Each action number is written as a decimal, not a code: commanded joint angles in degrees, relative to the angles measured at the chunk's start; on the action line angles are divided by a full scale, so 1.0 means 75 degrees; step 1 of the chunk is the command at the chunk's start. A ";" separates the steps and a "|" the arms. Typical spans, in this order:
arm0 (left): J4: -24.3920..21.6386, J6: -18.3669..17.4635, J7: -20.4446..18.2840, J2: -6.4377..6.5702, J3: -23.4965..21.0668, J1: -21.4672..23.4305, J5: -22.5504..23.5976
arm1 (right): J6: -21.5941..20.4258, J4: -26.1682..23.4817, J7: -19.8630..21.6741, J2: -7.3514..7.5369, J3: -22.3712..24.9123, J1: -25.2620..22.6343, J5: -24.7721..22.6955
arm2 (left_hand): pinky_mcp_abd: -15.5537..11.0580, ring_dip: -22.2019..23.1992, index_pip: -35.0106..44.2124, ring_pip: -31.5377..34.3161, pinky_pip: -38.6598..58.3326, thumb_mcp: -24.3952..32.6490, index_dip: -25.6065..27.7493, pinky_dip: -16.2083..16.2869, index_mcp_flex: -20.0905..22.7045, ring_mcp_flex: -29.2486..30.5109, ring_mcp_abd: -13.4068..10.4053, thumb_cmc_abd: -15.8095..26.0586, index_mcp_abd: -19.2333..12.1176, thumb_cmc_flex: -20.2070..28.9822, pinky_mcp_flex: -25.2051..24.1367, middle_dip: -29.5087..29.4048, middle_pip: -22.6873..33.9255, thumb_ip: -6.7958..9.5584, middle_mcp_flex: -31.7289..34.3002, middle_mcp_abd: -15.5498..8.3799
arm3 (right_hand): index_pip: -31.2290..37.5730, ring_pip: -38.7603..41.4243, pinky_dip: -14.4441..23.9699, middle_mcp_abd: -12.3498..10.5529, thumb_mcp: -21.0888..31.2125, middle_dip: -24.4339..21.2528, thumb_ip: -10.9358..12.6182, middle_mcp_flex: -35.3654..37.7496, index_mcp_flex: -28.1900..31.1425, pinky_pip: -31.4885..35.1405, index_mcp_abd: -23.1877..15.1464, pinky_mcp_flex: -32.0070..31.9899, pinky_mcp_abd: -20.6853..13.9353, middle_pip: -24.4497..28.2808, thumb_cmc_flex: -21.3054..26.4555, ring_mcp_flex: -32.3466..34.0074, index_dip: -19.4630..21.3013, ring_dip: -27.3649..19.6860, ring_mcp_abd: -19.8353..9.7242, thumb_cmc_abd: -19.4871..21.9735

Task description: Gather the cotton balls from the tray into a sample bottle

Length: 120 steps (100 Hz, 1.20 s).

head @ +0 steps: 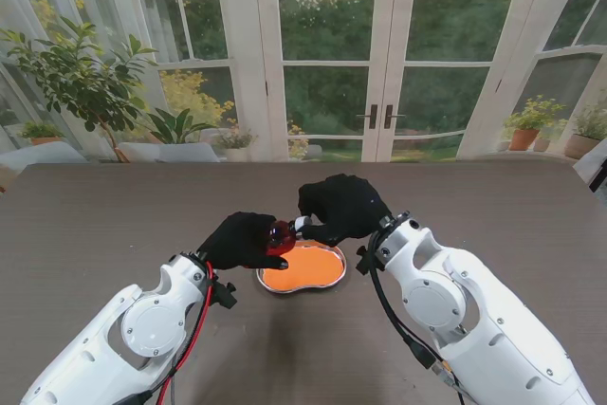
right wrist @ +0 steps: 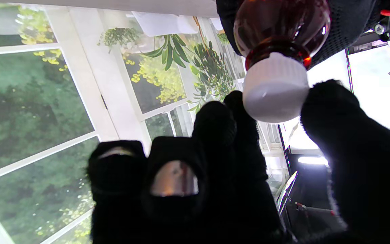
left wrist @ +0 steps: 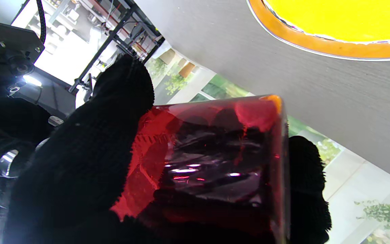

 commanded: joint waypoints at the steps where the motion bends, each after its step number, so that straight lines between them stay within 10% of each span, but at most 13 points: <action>1: -0.0054 0.0047 -0.0154 -0.0015 -0.0026 0.0013 -0.0020 | 0.0004 -0.0107 0.0051 -0.0024 -0.0040 -0.0067 -0.0103 | 0.0102 0.0125 0.1077 0.0487 0.0392 0.2382 0.0104 0.0118 0.1174 0.0485 0.0274 0.1976 -0.1125 0.1578 0.0159 0.0115 0.0288 0.0076 0.0552 -0.0045 | 0.1090 0.0238 0.0136 -0.0204 0.0643 -0.0038 0.0183 0.0218 0.0301 0.0422 -0.0767 0.0084 0.0150 -0.0057 0.0468 0.0268 0.0008 -0.0014 -0.0274 -0.0036; 61: 0.0061 0.0001 0.0042 -0.0072 0.0052 -0.0059 -0.0060 | 0.0242 -0.0074 -0.0105 -0.0039 -0.0180 -0.0080 -0.0290 | 0.0170 -0.0020 0.1139 0.0331 0.0481 0.2561 0.0033 0.0062 0.1167 0.0757 0.0267 0.1908 -0.1078 0.1506 0.0399 0.0021 0.0379 -0.0021 0.0624 -0.0041 | 0.1102 0.0318 0.0136 -0.0195 0.0670 -0.0050 0.0163 0.0270 0.0345 0.0435 -0.0741 0.0160 0.0180 -0.0071 0.0402 0.0262 0.0034 0.0028 -0.0288 0.0017; 120: 0.0155 -0.0199 0.0274 -0.0144 -0.0042 0.0036 -0.0319 | 0.0529 0.0078 0.0061 -0.0096 -0.0134 -0.0075 0.0358 | -0.0438 0.0023 0.1167 0.0152 0.0225 0.2202 0.0244 -0.0036 0.1225 0.0199 -0.0259 0.2099 -0.1852 0.1421 -0.0130 0.0172 0.0072 0.0175 0.0394 -0.0852 | 0.0947 0.0291 0.0173 -0.0037 0.0605 -0.0124 0.0348 0.0106 0.0230 0.0455 -0.0482 0.0058 0.0262 -0.0116 0.0230 0.0255 -0.0013 0.0009 -0.0134 0.0827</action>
